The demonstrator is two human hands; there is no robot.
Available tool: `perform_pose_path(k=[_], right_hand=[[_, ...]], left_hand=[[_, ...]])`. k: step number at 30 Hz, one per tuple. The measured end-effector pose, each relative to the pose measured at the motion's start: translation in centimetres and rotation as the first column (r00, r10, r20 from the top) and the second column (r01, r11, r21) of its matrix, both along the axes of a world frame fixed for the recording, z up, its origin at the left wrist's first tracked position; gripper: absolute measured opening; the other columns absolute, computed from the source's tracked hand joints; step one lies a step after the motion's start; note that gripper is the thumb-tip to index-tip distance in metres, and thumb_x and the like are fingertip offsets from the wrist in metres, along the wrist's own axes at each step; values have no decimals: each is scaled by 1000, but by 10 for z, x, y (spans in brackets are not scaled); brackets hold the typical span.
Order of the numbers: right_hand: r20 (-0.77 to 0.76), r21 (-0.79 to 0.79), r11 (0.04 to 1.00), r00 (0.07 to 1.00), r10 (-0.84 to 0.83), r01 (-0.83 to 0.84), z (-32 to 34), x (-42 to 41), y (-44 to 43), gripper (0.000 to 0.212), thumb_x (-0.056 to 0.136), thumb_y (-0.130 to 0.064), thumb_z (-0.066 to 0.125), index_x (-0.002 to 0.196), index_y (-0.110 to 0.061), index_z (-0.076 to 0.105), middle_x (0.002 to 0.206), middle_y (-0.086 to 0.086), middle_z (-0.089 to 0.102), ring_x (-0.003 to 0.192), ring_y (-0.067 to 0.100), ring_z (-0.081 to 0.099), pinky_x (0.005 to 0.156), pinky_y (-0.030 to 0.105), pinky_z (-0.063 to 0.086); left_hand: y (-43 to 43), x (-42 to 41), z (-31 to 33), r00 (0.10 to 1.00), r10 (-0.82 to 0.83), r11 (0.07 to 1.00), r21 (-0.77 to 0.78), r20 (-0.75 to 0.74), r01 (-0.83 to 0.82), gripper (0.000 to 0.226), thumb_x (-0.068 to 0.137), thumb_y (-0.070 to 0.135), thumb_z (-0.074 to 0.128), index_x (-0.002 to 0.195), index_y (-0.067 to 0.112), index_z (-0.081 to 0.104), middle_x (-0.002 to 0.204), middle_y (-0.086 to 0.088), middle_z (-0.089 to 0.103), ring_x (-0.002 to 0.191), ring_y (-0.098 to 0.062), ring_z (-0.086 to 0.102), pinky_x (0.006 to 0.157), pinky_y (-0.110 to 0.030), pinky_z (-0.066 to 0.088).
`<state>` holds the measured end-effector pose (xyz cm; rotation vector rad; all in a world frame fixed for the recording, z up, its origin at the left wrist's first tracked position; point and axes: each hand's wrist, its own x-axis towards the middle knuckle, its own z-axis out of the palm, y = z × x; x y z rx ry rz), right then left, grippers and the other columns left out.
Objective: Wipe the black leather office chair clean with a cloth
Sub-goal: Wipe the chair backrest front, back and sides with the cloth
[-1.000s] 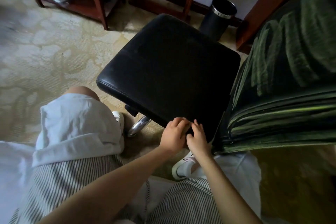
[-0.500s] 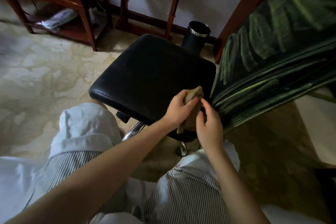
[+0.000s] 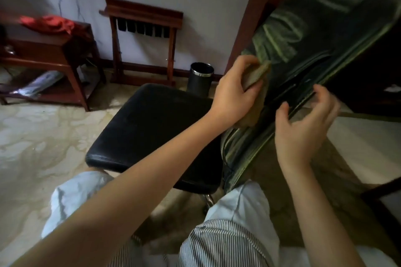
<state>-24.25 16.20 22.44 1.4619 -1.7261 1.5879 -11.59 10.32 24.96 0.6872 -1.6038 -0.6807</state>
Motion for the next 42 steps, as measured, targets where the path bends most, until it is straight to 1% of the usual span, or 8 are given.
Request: perform_pose_path(k=[7, 12, 17, 23, 28, 33, 39, 42], right_hand=[[179, -54, 987, 971, 157, -150, 45, -12, -15, 68, 83, -10, 64, 137, -1, 24, 139, 14, 37, 126, 14, 41, 99, 35, 45], [310, 8, 973, 926, 216, -229, 51, -17, -10, 69, 89, -14, 61, 145, -17, 20, 144, 5, 37, 130, 10, 41, 103, 35, 43], [333, -3, 976, 920, 206, -217, 49, -15, -9, 68, 89, -12, 61, 144, -18, 23, 132, -7, 45, 102, -22, 45, 92, 14, 42], [381, 9, 977, 904, 193, -213, 51, -9, -8, 68, 90, -12, 60, 145, -22, 22, 141, 5, 45, 119, 6, 48, 92, 14, 41], [391, 32, 979, 903, 175, -204, 49, -5, -7, 68, 91, -13, 58, 147, -21, 21, 144, 5, 43, 114, -4, 40, 77, -6, 32], [361, 64, 979, 919, 156, -191, 51, 8, 5, 69, 91, -16, 59, 147, -23, 19, 145, 4, 42, 128, 13, 44, 92, 16, 36], [236, 69, 969, 948, 215, -237, 37, 23, 21, 77, 89, -15, 62, 147, -28, 13, 141, -10, 34, 125, 7, 43, 99, 29, 44], [180, 96, 962, 955, 237, -257, 18, 29, 27, 84, 83, -12, 69, 140, -32, 10, 138, -12, 28, 126, -5, 32, 104, 13, 31]], left_hand=[[-20, -39, 44, 986, 107, 953, -295, 125, -66, 30, 83, 12, 64, 113, 12, 63, 107, -2, 64, 100, -9, 55, 82, -5, 36], [-21, -55, 29, 989, 40, 957, -291, 140, 2, 31, 87, 16, 64, 118, 10, 64, 106, -5, 62, 98, -14, 58, 82, -20, 44], [-16, -52, 13, 989, 44, 975, -222, 142, -11, 32, 89, 21, 61, 118, 9, 64, 105, -7, 61, 96, -17, 59, 82, -20, 43], [-12, -27, -31, 972, 16, 994, -105, 233, 9, 37, 87, 10, 61, 124, 10, 60, 110, -8, 59, 100, -19, 58, 87, -38, 50], [-3, 7, -86, 962, -24, 994, 110, 271, -6, 33, 88, 11, 61, 121, 13, 61, 110, -3, 59, 99, -15, 58, 88, -40, 50], [0, 25, -86, 969, -77, 966, 258, 236, 14, 21, 89, 16, 61, 108, 24, 59, 104, 1, 59, 94, -4, 55, 85, -29, 48], [14, 20, -27, 993, 18, 999, -33, 113, -14, 31, 88, 4, 57, 117, 16, 57, 112, -1, 52, 101, -3, 48, 90, -15, 42], [15, 23, -9, 988, 106, 967, -242, 114, -76, 31, 87, 8, 57, 118, 16, 59, 112, -1, 47, 99, 1, 43, 87, -9, 42]])
